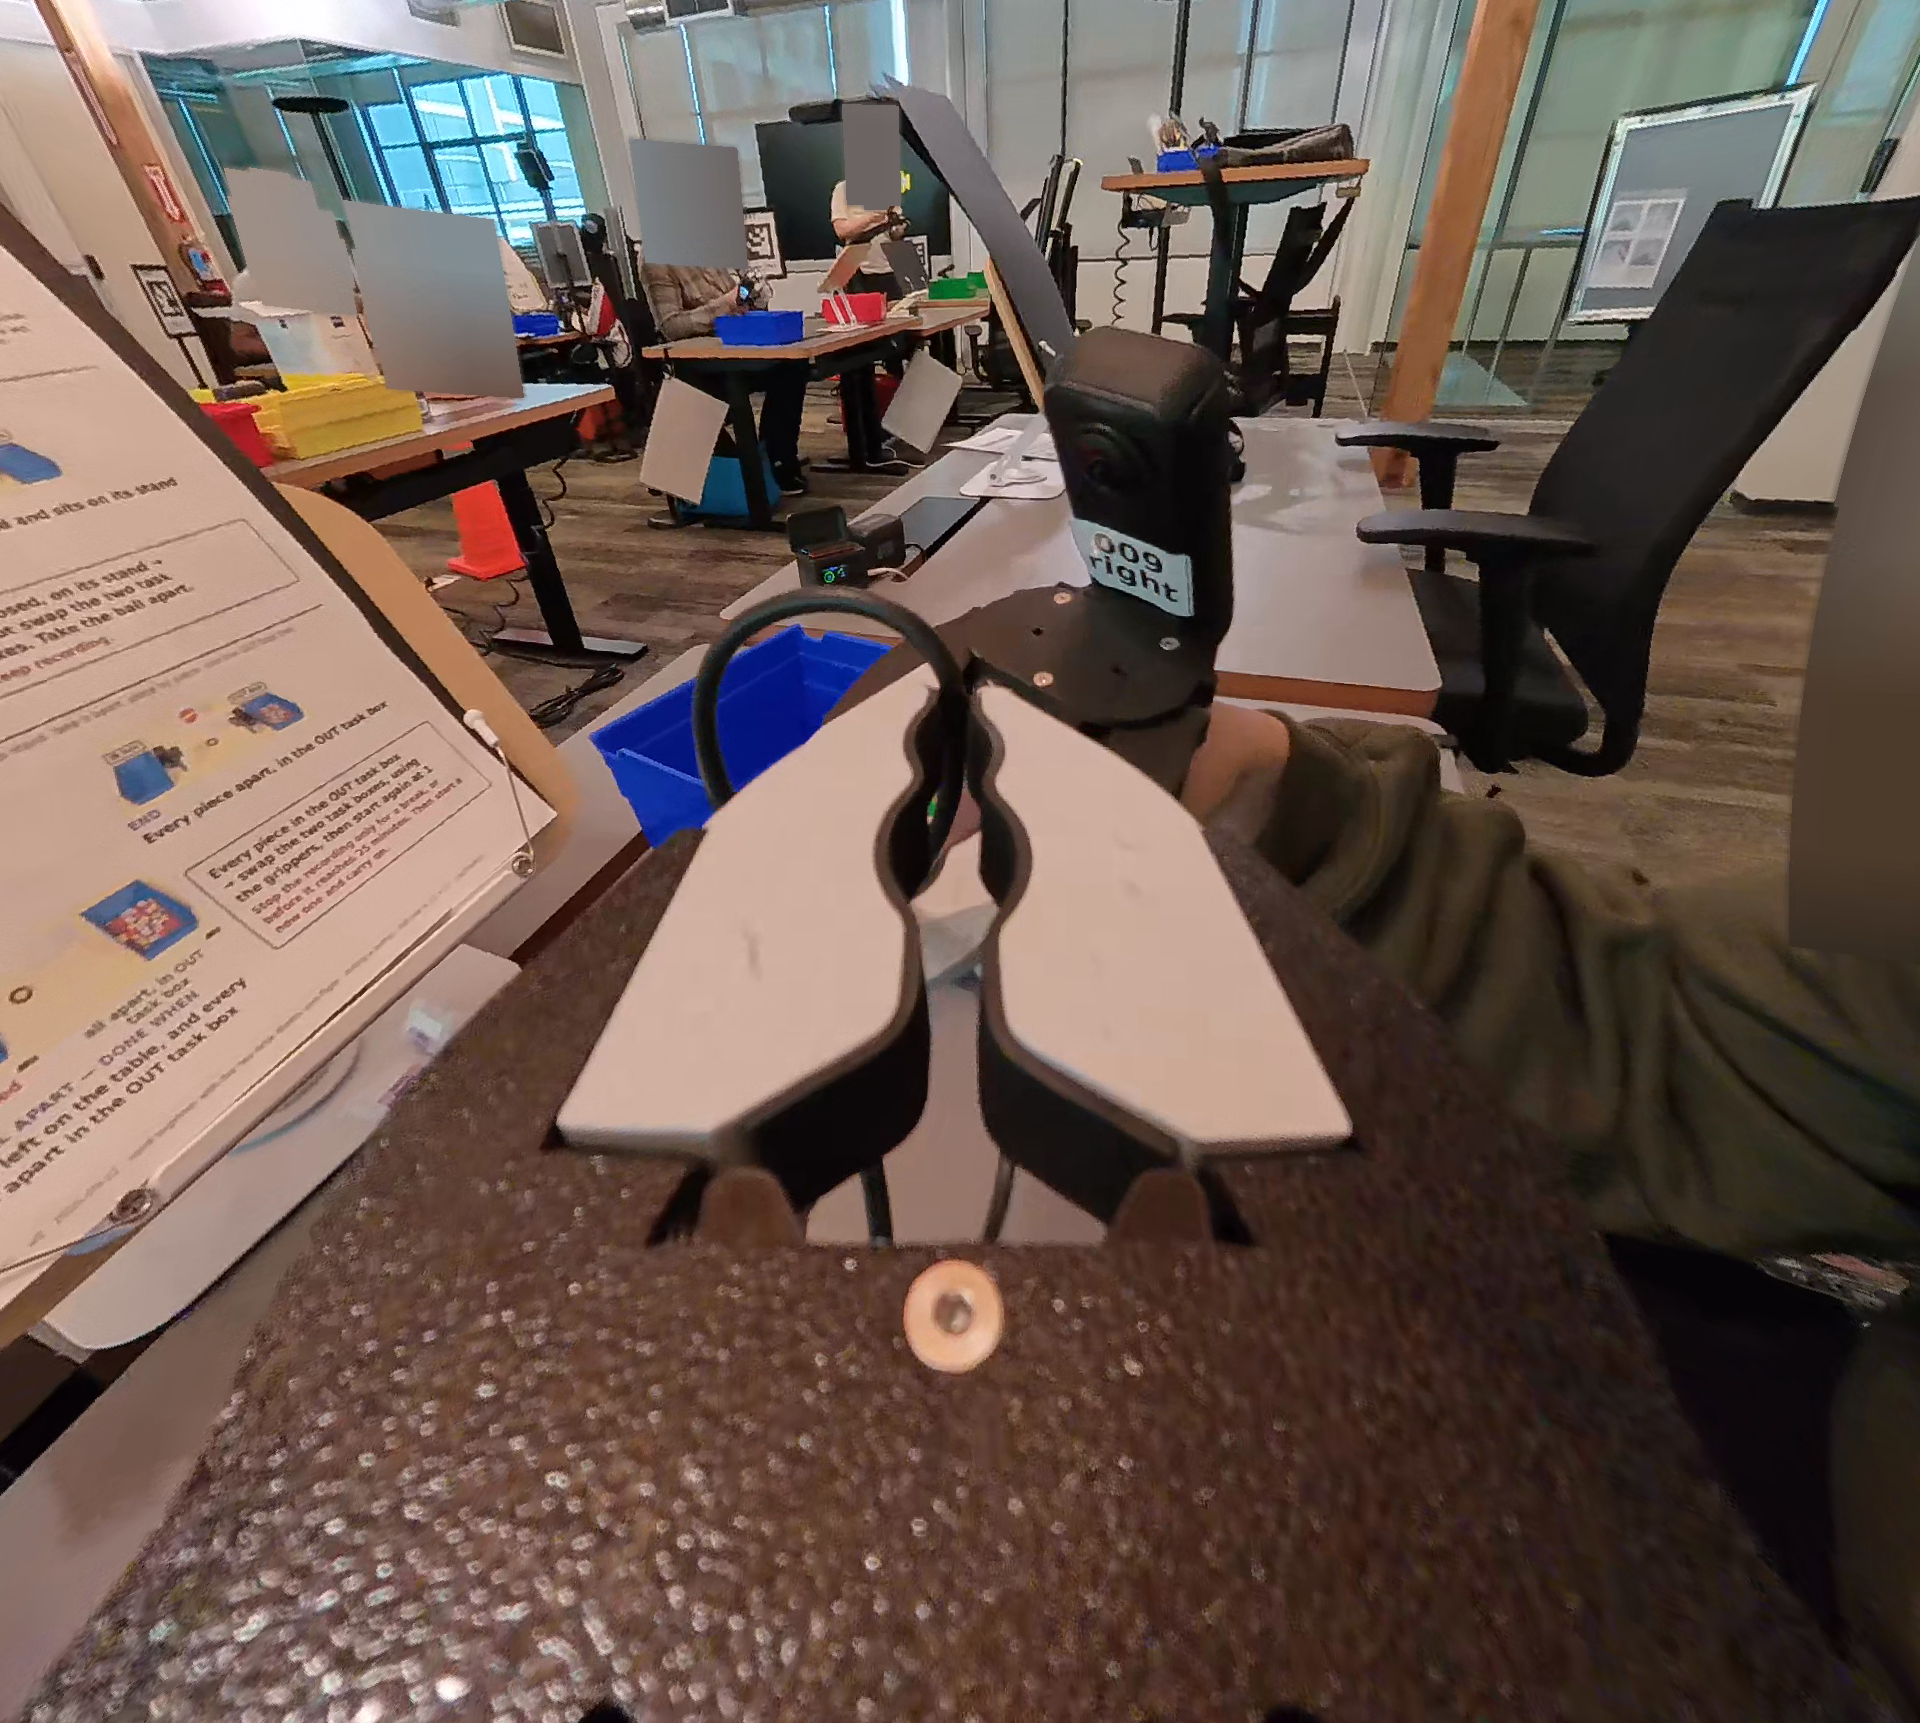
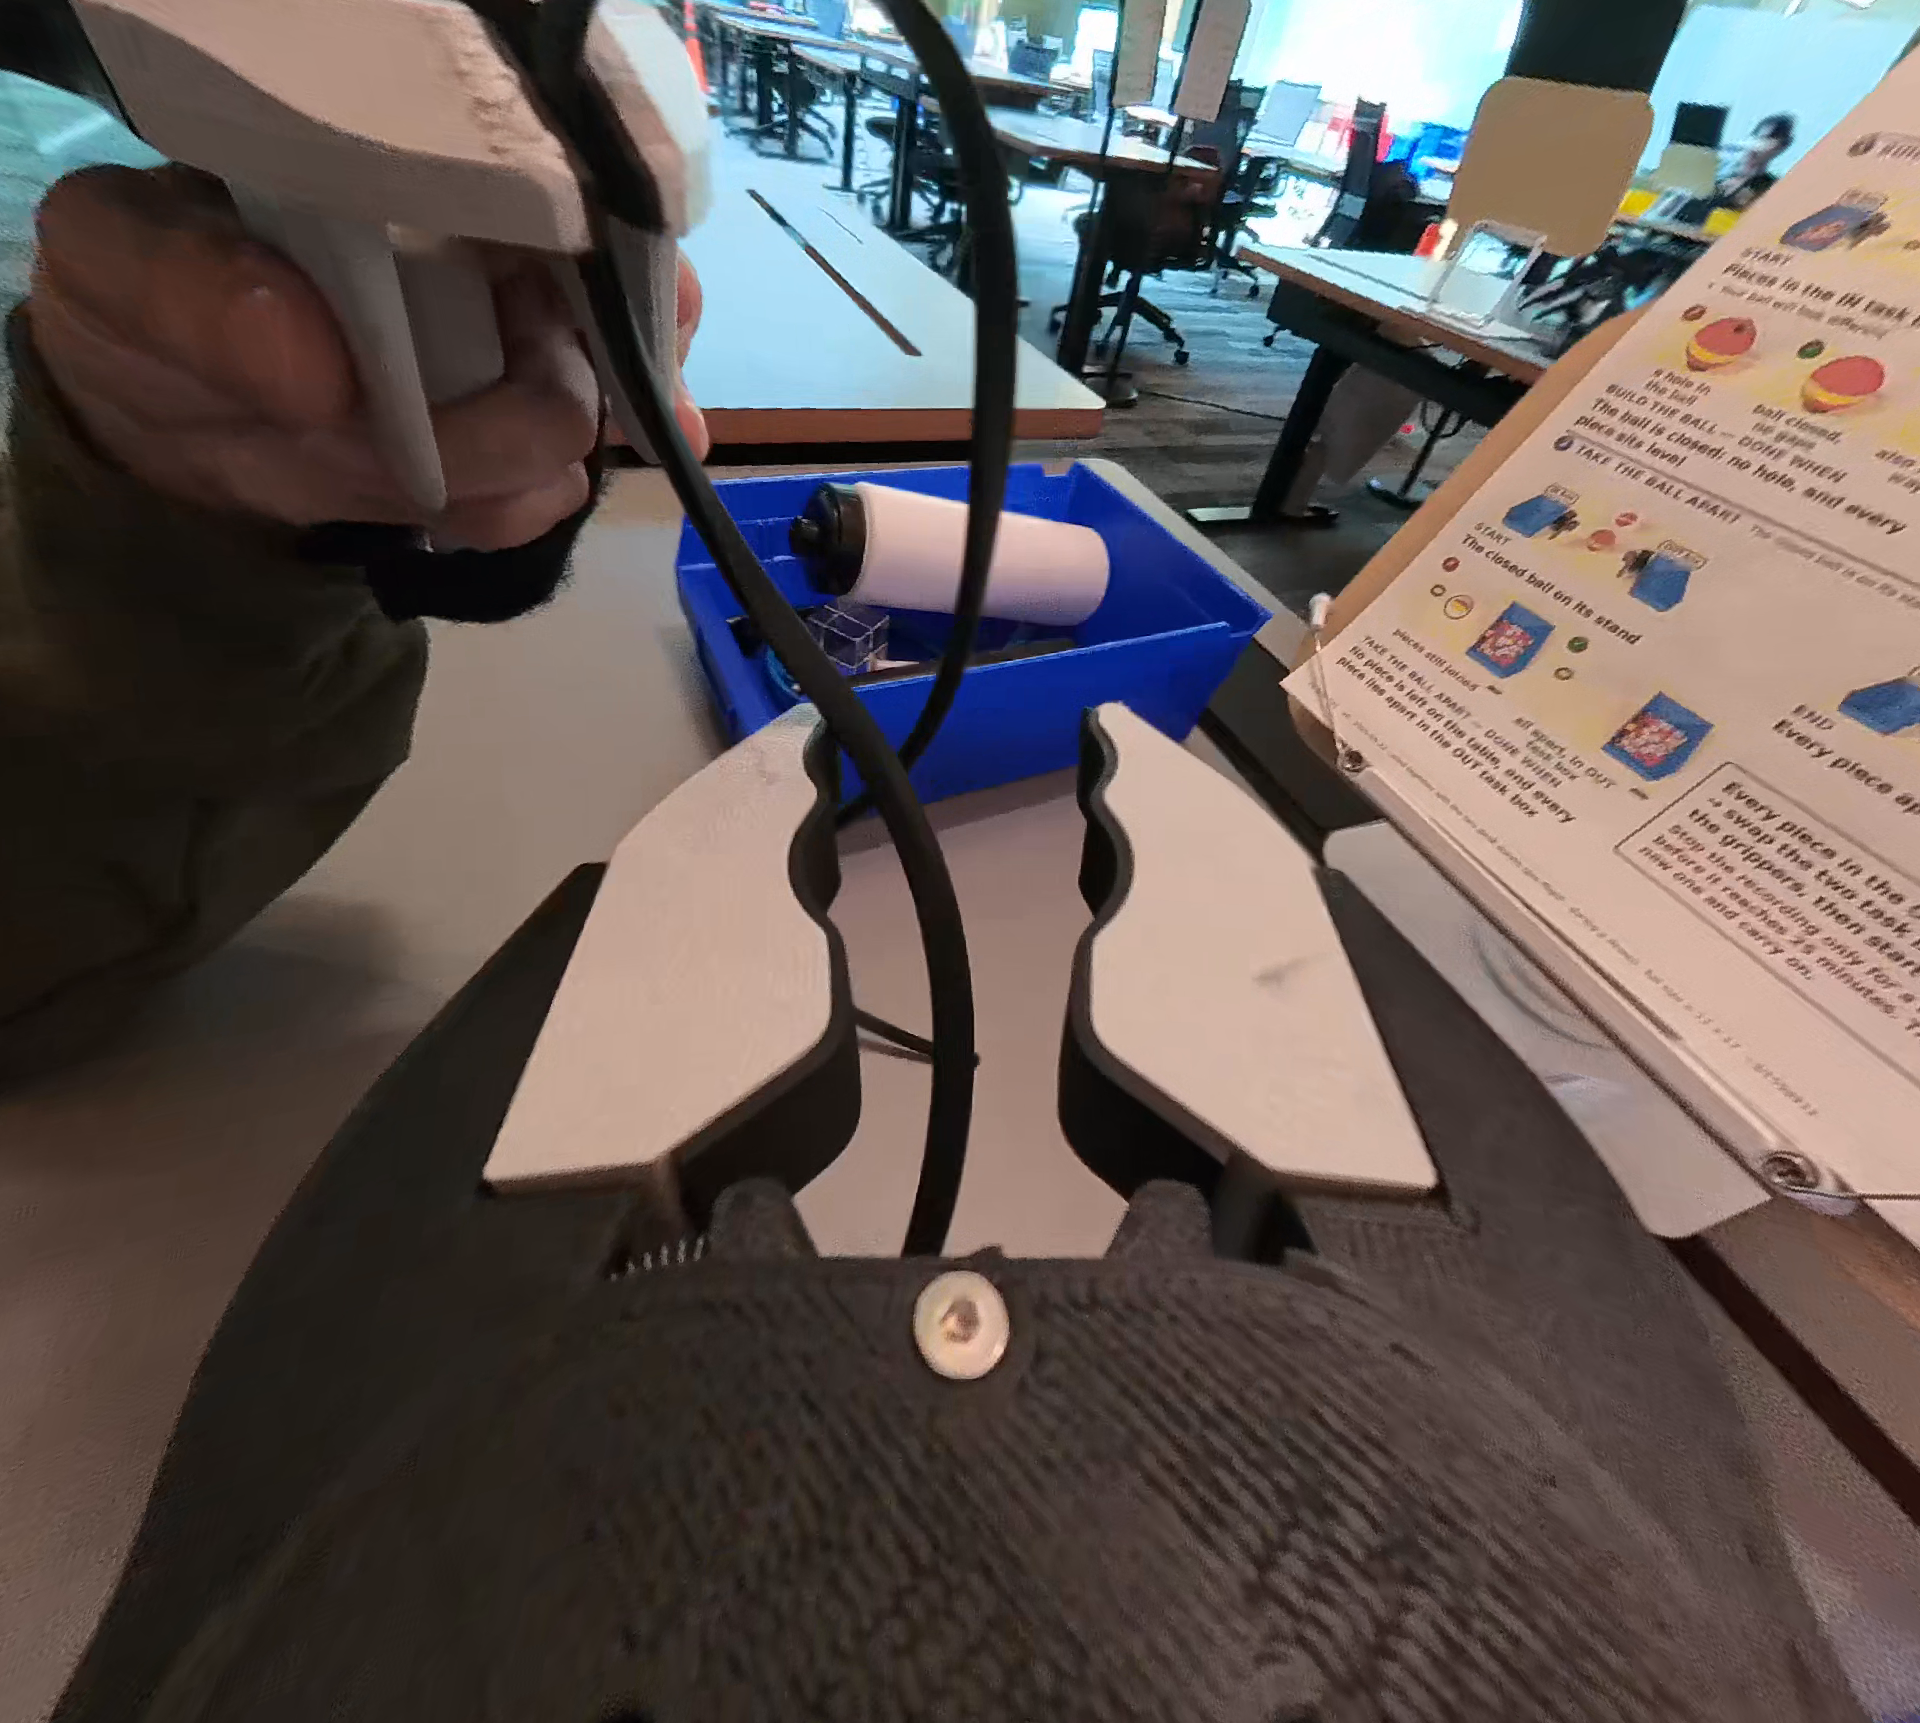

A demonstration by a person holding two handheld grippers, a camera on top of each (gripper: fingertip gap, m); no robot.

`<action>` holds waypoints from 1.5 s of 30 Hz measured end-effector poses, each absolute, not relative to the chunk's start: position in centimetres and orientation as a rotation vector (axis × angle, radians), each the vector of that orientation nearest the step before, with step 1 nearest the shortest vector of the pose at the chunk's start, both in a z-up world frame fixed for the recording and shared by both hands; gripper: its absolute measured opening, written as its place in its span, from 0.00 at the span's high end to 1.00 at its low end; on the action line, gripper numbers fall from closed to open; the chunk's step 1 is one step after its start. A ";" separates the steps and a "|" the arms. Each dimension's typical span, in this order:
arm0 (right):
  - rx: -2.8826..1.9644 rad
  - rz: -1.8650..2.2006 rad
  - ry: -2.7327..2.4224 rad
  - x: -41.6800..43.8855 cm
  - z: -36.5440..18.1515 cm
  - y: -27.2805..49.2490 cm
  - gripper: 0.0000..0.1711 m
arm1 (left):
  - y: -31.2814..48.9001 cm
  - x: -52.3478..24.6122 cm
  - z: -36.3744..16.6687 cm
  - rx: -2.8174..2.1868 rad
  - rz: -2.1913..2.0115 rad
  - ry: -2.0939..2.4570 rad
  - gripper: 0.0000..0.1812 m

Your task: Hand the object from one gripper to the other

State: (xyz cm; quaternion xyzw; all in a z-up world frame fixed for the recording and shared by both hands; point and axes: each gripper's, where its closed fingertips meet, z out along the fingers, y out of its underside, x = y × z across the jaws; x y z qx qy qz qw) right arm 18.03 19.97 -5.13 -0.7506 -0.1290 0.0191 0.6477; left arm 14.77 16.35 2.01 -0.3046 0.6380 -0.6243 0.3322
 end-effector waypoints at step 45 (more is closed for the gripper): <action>-1.693 -0.246 -0.235 21.7 -2.7 17.9 0.95 | 18.7 15.3 1.9 -0.824 -1.501 1.575 0.91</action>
